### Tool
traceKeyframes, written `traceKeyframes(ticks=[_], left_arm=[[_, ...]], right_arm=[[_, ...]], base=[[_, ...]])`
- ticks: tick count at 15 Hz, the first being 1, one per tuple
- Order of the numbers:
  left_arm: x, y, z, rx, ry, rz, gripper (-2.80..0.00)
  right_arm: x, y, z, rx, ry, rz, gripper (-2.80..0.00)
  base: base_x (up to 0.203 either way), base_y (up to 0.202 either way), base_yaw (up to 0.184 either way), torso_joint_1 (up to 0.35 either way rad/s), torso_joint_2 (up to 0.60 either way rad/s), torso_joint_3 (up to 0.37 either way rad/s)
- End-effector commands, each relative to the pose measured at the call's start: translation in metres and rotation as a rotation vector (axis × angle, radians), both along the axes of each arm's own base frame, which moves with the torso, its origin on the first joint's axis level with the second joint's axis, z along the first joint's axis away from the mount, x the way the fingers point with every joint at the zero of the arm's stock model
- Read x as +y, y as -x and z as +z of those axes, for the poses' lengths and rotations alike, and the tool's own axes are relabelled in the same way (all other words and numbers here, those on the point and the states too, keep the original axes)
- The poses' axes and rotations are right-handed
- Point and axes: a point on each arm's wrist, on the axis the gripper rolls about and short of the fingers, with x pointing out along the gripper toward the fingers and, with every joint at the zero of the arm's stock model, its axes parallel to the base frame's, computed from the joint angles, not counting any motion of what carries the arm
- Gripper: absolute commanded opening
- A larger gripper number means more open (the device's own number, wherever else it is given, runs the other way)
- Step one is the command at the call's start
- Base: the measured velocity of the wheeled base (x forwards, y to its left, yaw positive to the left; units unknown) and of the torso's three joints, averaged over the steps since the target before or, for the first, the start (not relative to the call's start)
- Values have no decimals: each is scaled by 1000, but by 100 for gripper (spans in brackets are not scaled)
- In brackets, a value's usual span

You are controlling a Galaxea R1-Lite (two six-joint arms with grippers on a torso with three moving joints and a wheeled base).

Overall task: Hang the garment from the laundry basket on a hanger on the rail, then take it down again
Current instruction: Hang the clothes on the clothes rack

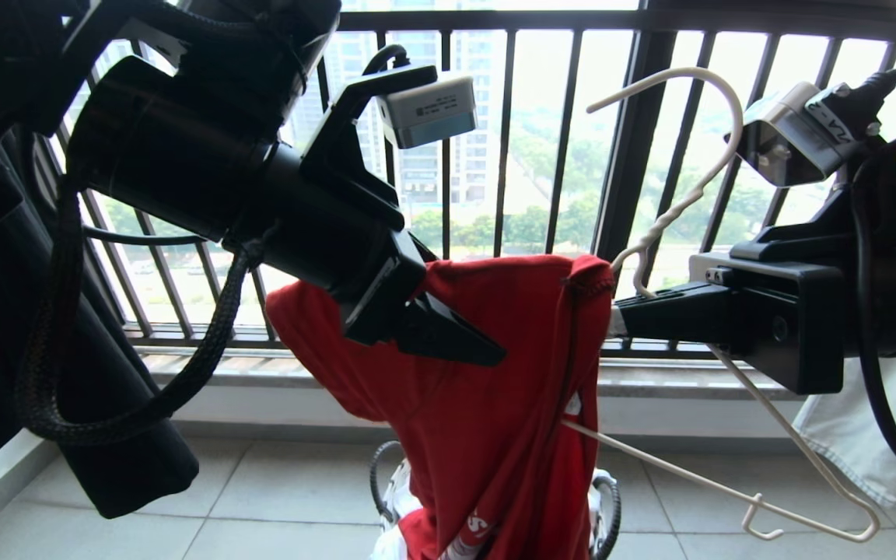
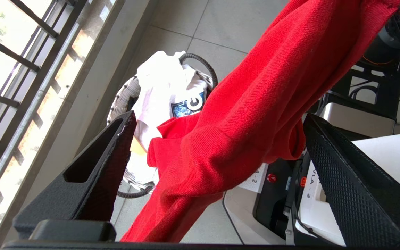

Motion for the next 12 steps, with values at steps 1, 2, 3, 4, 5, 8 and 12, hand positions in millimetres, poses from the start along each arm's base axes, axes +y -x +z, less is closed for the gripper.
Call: traceKeyframes(ticks=[1,2,3,4,5,8,12], left_arm=[[-1,-1,-1,6,-5,-4,0],[-1,-1,-2,7,-6,-4,0],[-1,-1,-2,7,-7,-5,0],[-1,-1,-3,8,-8,-5,0],[-1,-1,-3,8,-9,-5,0],[-1,-1,-3,8,-9,-8,0],[-1,-1,-3,5,-10,-9,0]], right_arm=[[-1,1,1,-2,-3,3,-280],[-1,0,1,-3,-4,1,-280],[-2,0,1,-4,-4,-2,-280],[-2,0,2,-3,-4,-2,-280],[-2,0,2,-5,-5,-2,-280],[-2,0,2,-6,-6,-3,-280],[-2,0,2,-3,-5,-4,-280]], base=[[0,0,0,0,0,0],[0,0,0,0,0,0],[0,0,0,0,0,0],[0,0,0,0,0,0],[0,0,0,0,0,0],[0,0,0,0,0,0],[0,0,0,0,0,0]])
